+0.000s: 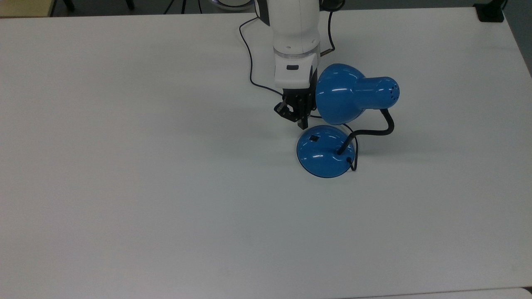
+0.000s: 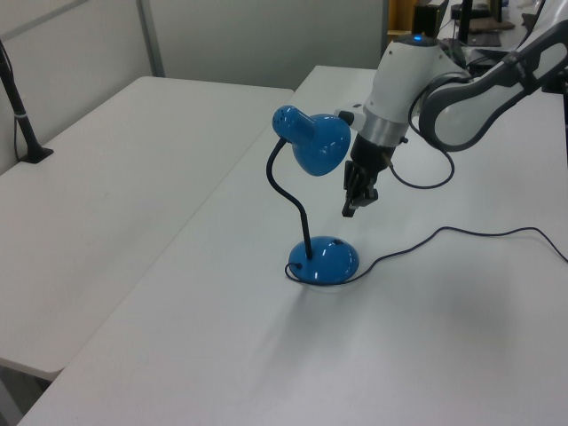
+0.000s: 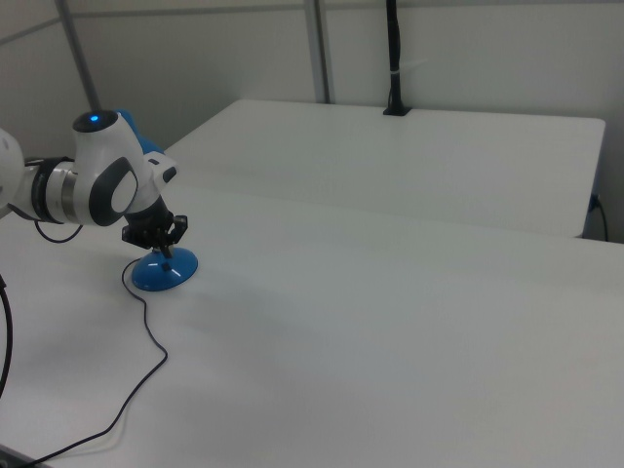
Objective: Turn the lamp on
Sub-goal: 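Lower the gripper tip onto the switch on the lamp base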
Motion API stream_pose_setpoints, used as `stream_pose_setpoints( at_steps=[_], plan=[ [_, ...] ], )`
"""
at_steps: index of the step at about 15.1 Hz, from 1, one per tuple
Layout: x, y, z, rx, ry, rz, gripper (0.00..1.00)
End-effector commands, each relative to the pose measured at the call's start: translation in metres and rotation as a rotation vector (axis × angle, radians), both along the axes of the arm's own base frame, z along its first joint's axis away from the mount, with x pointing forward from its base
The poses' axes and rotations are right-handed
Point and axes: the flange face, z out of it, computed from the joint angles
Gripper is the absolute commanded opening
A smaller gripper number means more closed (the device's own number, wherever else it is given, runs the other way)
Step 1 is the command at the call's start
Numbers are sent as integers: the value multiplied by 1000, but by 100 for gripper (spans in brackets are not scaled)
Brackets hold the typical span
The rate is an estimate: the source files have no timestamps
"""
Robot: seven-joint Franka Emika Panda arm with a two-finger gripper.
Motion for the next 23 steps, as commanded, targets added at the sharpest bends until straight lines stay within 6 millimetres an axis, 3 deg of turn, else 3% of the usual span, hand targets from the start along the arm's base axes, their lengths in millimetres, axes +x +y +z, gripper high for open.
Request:
stream_pose_setpoints(
  at_steps=[1, 11, 23],
  plan=[
    [2, 6, -13, 34, -23, 31, 0],
    [7, 18, -36, 59, -55, 58, 0],
    [8, 25, -44, 80, -66, 66, 0]
  ],
)
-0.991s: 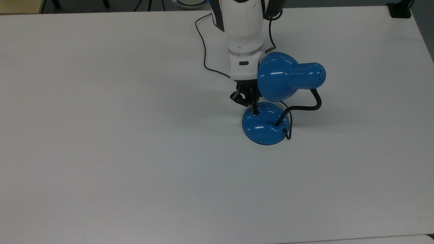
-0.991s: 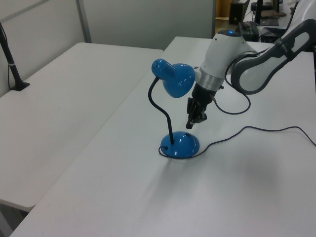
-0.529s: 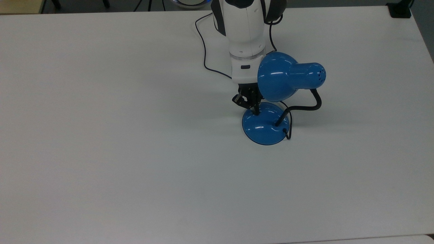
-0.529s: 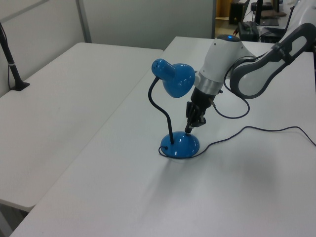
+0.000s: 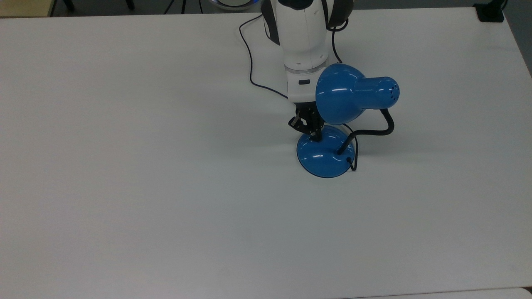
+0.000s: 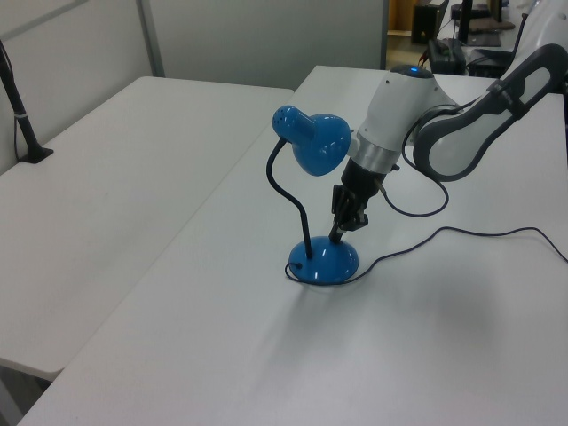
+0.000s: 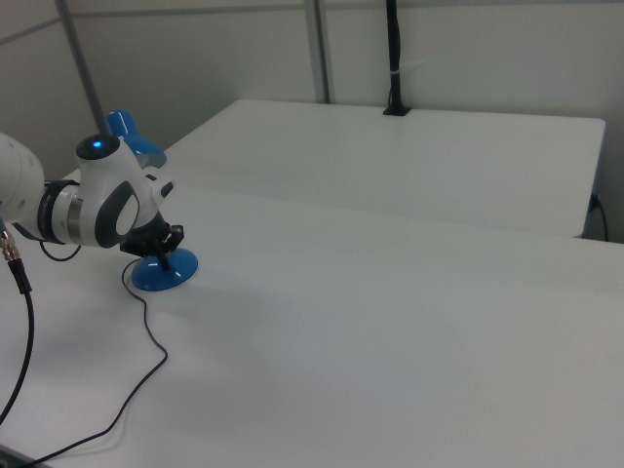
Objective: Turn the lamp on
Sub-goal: 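Press down on the base switch with the gripper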
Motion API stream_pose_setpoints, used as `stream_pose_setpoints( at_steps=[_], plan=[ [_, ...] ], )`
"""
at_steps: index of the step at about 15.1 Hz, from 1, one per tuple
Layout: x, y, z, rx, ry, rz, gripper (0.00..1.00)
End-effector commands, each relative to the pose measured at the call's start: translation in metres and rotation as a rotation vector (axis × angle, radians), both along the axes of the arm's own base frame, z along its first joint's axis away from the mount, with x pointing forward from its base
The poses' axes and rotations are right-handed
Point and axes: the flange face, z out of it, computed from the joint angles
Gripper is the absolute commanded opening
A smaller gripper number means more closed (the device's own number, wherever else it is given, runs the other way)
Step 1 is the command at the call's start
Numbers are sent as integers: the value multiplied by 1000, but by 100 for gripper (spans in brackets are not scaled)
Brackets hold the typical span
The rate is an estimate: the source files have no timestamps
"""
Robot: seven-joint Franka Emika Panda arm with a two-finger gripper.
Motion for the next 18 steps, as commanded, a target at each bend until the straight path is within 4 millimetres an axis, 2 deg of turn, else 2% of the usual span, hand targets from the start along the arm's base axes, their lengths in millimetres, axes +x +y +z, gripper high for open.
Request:
stream_pose_setpoints(
  at_steps=[1, 11, 12, 16, 18],
  plan=[
    [3, 0, -6, 25, -10, 15, 0],
    [8, -1, -16, 37, -32, 26, 0],
    [6, 3, -14, 44, -33, 31, 0],
    [4, -7, 10, 39, -33, 2, 0],
    [0, -22, 23, 13, 41, -36, 0]
  ],
)
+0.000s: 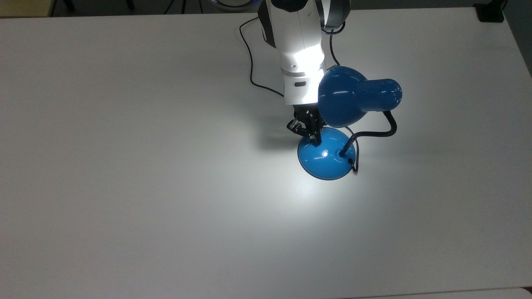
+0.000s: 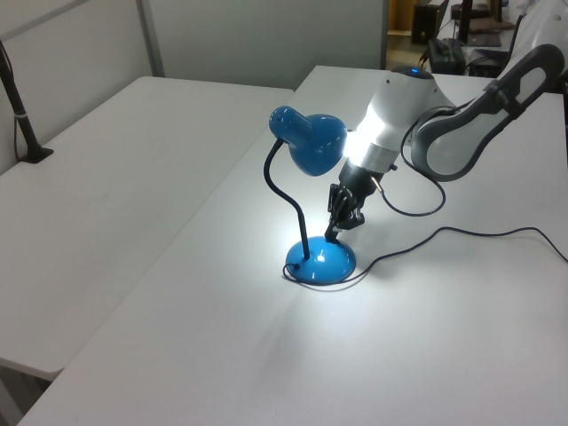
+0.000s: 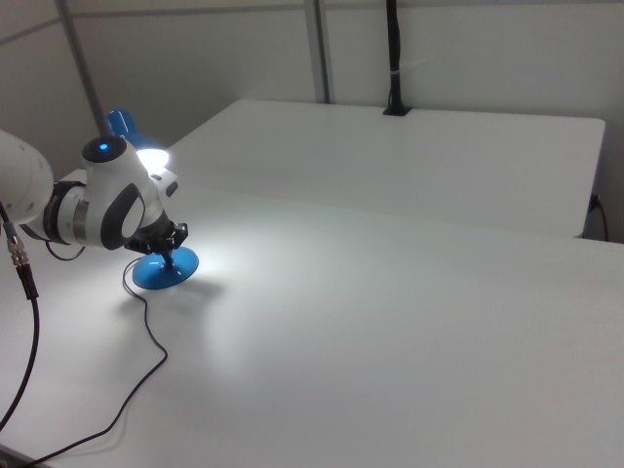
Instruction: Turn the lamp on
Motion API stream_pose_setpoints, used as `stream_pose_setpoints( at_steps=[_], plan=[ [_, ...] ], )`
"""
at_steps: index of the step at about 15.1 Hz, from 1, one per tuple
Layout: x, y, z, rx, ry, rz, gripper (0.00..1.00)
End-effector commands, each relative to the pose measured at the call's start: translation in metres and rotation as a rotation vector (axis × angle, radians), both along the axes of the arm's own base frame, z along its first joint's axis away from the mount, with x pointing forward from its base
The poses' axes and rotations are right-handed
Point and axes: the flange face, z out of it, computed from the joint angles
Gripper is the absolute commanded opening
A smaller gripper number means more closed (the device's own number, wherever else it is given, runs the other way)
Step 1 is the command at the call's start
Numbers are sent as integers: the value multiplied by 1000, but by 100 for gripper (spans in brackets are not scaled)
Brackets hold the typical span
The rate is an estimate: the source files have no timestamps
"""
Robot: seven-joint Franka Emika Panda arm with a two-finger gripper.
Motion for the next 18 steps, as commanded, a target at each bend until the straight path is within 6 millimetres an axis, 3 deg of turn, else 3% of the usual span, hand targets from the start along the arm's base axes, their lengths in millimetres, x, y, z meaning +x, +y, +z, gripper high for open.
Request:
stream_pose_setpoints(
  at_steps=[1, 8, 11, 14, 18],
  plan=[
    [-9, -23, 29, -32, 101, -42, 0],
    [-27, -118, 77, -137, 328, -159, 0],
    [-28, -164, 119, -148, 366, -233, 0],
    [-28, -188, 167, -210, 423, -254, 0],
    [-30, -197, 214, -243, 449, -361, 1]
  ],
)
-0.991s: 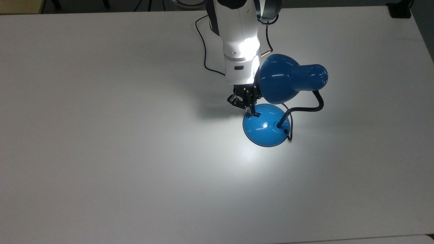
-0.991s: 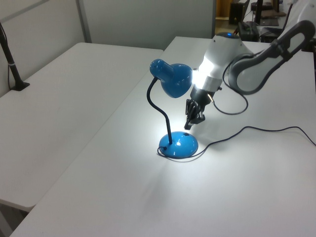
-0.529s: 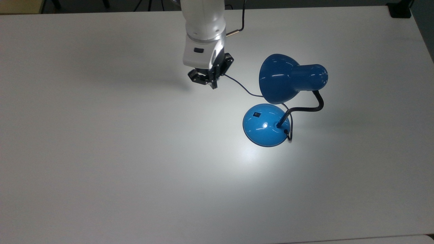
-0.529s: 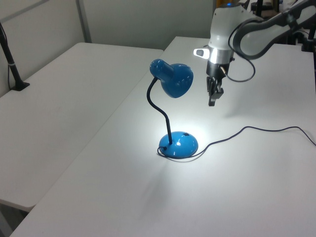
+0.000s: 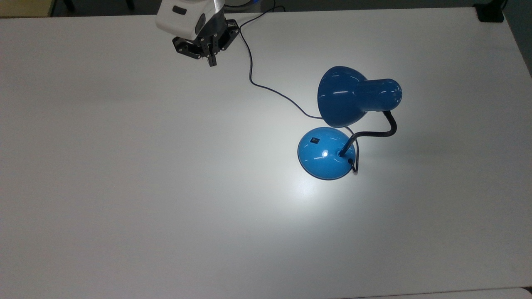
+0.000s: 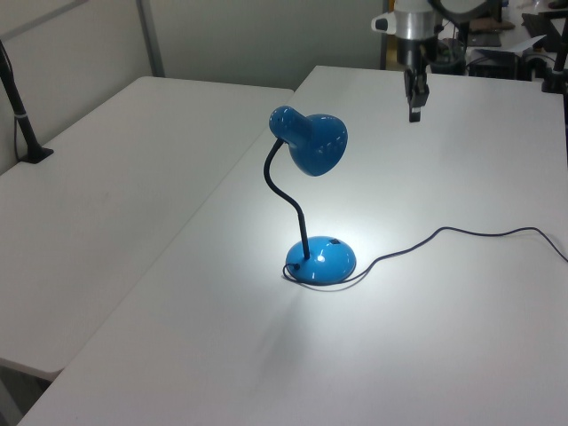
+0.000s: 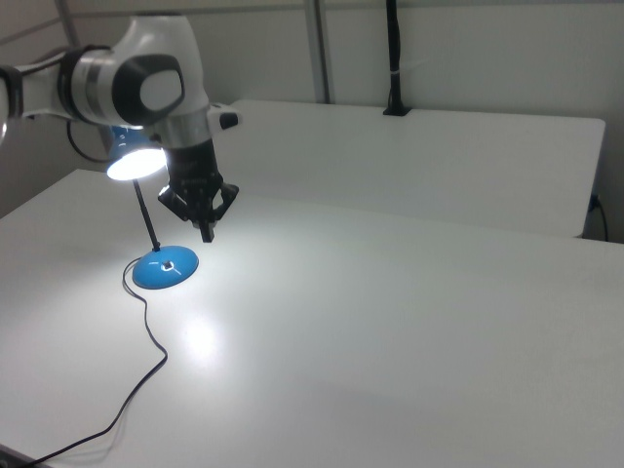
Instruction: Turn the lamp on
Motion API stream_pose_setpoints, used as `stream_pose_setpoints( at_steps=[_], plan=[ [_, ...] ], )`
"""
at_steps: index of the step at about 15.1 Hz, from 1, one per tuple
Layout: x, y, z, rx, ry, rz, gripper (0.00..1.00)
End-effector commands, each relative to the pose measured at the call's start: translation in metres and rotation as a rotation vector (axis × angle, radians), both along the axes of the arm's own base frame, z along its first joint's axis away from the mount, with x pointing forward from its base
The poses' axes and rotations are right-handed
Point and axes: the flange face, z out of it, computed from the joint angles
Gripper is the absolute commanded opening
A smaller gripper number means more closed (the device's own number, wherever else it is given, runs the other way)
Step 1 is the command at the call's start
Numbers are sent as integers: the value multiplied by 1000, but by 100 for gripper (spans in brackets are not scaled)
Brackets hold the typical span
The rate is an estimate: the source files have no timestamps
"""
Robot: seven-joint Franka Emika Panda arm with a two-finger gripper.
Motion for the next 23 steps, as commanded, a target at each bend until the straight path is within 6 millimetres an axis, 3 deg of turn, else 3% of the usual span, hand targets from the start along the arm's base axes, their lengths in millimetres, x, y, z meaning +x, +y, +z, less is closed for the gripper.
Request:
stream_pose_setpoints(
  at_steps=[1, 6, 8, 10, 11, 15, 23],
  plan=[
    [-1, -1, 42, -36, -4, -129, 3],
    [-7, 5, 70, -57, -58, -323, 38],
    [-9, 4, 81, -60, -73, -342, 68],
    [-13, 5, 84, -66, -67, -348, 93],
    [-15, 7, 88, -67, -73, -348, 100],
    [-20, 4, 97, -58, -93, -457, 100],
    [-23, 2, 95, -72, -66, -477, 100]
  ],
)
